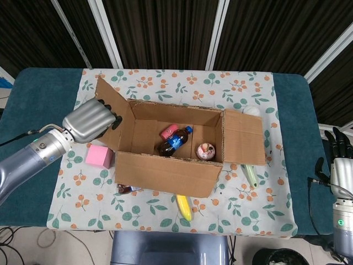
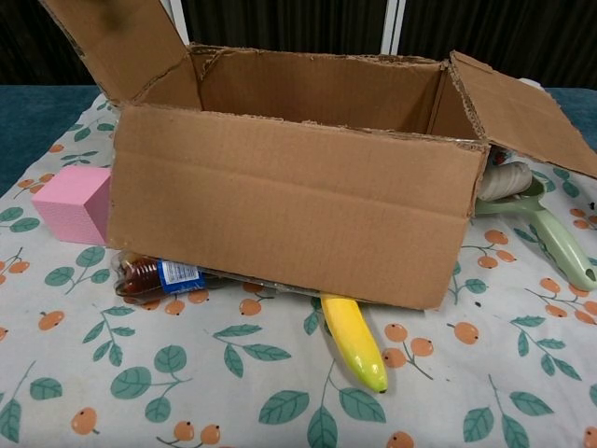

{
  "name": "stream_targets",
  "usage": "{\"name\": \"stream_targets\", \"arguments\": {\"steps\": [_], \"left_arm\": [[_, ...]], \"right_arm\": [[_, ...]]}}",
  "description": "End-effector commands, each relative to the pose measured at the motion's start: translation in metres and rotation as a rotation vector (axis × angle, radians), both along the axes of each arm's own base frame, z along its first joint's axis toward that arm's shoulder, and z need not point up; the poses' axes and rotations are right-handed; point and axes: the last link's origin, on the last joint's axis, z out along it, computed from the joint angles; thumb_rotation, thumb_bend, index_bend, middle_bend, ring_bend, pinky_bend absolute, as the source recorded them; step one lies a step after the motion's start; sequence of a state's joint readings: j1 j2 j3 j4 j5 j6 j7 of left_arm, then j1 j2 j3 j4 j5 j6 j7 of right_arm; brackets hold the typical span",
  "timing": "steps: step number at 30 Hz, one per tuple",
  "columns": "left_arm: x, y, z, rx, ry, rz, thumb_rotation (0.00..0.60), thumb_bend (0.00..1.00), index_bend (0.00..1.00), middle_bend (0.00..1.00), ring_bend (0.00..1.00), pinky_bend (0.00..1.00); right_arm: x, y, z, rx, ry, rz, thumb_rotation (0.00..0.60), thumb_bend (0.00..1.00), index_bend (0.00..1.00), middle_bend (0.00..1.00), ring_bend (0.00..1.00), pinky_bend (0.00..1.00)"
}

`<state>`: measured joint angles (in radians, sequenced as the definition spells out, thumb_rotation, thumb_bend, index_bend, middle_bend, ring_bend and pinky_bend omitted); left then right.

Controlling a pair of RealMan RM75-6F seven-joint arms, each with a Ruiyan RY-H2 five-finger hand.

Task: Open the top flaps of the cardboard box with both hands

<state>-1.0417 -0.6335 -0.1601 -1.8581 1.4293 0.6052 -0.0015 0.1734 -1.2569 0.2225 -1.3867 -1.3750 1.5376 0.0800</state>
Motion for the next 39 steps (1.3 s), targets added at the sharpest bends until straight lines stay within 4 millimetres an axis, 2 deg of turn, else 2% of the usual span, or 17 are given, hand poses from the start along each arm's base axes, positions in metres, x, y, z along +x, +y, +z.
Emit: {"name": "stream_targets", "arguments": {"steps": [1, 7, 11, 13, 14, 15, 17, 18, 19, 21, 24, 28, 30, 32, 35, 39], "left_arm": [[-0.017, -0.008, 0.006, 0.009, -0.005, 0.030, 0.600, 0.95, 0.50, 0.57, 0.45, 0.47], [-0.052, -0.020, 0.018, 0.040, -0.028, 0.102, 0.600, 0.94, 0.49, 0.56, 0.44, 0.47], [-0.074, -0.026, 0.023, 0.072, -0.058, 0.145, 0.600, 0.89, 0.48, 0.54, 0.43, 0.45], [-0.087, -0.030, 0.026, 0.104, -0.124, 0.183, 0.600, 0.79, 0.47, 0.53, 0.42, 0.44], [-0.092, -0.031, 0.027, 0.128, -0.155, 0.193, 0.600, 0.70, 0.46, 0.52, 0.41, 0.43], [-0.098, -0.034, 0.027, 0.153, -0.187, 0.202, 0.600, 0.59, 0.43, 0.48, 0.38, 0.39], [-0.111, -0.040, 0.026, 0.207, -0.247, 0.222, 0.600, 0.46, 0.37, 0.40, 0.31, 0.33], [-0.117, -0.044, 0.026, 0.237, -0.276, 0.233, 0.600, 0.38, 0.32, 0.33, 0.25, 0.27], [-0.123, -0.049, 0.025, 0.265, -0.302, 0.248, 0.600, 0.33, 0.29, 0.27, 0.22, 0.24], [-0.134, -0.056, 0.024, 0.308, -0.338, 0.280, 0.600, 0.25, 0.18, 0.12, 0.11, 0.16], [-0.152, -0.070, 0.023, 0.369, -0.351, 0.314, 0.600, 0.16, 0.04, 0.01, 0.01, 0.07], [-0.178, -0.094, 0.019, 0.462, -0.381, 0.355, 0.600, 0.12, 0.00, 0.00, 0.00, 0.02], [-0.190, -0.108, 0.015, 0.490, -0.402, 0.383, 0.600, 0.11, 0.00, 0.00, 0.00, 0.02], [-0.203, -0.121, 0.011, 0.508, -0.408, 0.410, 0.600, 0.09, 0.00, 0.00, 0.00, 0.01], [-0.223, -0.139, 0.003, 0.544, -0.398, 0.428, 0.600, 0.08, 0.00, 0.00, 0.00, 0.00], [-0.243, -0.158, -0.009, 0.574, -0.376, 0.431, 0.600, 0.07, 0.00, 0.00, 0.00, 0.00]], "right_arm": [[0.000, 0.001, -0.001, 0.004, -0.001, 0.000, 0.600, 0.71, 0.10, 0.01, 0.06, 0.22], [0.002, 0.001, -0.004, 0.014, -0.003, 0.002, 0.600, 0.71, 0.10, 0.01, 0.06, 0.22], [0.003, 0.002, -0.006, 0.026, 0.003, 0.005, 0.600, 0.71, 0.10, 0.01, 0.06, 0.22], [0.004, 0.002, -0.007, 0.030, 0.008, 0.010, 0.600, 0.71, 0.10, 0.01, 0.06, 0.22], [0.004, 0.002, -0.007, 0.031, 0.009, 0.011, 0.600, 0.71, 0.10, 0.01, 0.06, 0.22], [0.004, 0.003, -0.007, 0.031, 0.011, 0.012, 0.600, 0.71, 0.10, 0.01, 0.06, 0.22], [0.005, 0.003, -0.007, 0.029, 0.014, 0.012, 0.600, 0.70, 0.10, 0.01, 0.06, 0.22], [0.005, 0.003, -0.007, 0.029, 0.014, 0.013, 0.600, 0.70, 0.10, 0.01, 0.06, 0.22], [0.005, 0.003, -0.007, 0.030, 0.013, 0.014, 0.600, 0.69, 0.10, 0.01, 0.06, 0.22], [0.006, 0.004, -0.007, 0.033, 0.014, 0.016, 0.600, 0.63, 0.10, 0.01, 0.06, 0.22], [0.007, 0.005, -0.009, 0.041, 0.022, 0.020, 0.600, 0.48, 0.10, 0.01, 0.06, 0.22], [0.010, 0.008, -0.011, 0.063, 0.035, 0.022, 0.600, 0.28, 0.07, 0.00, 0.06, 0.22], [0.010, 0.010, -0.013, 0.083, 0.049, 0.017, 0.600, 0.18, 0.02, 0.00, 0.03, 0.22], [0.010, 0.013, -0.014, 0.108, 0.077, 0.008, 0.600, 0.12, 0.00, 0.00, 0.01, 0.21], [0.010, 0.017, -0.014, 0.147, 0.119, -0.010, 0.600, 0.08, 0.00, 0.00, 0.00, 0.21], [0.012, 0.021, -0.011, 0.166, 0.157, -0.009, 0.600, 0.07, 0.00, 0.00, 0.00, 0.21]]}}
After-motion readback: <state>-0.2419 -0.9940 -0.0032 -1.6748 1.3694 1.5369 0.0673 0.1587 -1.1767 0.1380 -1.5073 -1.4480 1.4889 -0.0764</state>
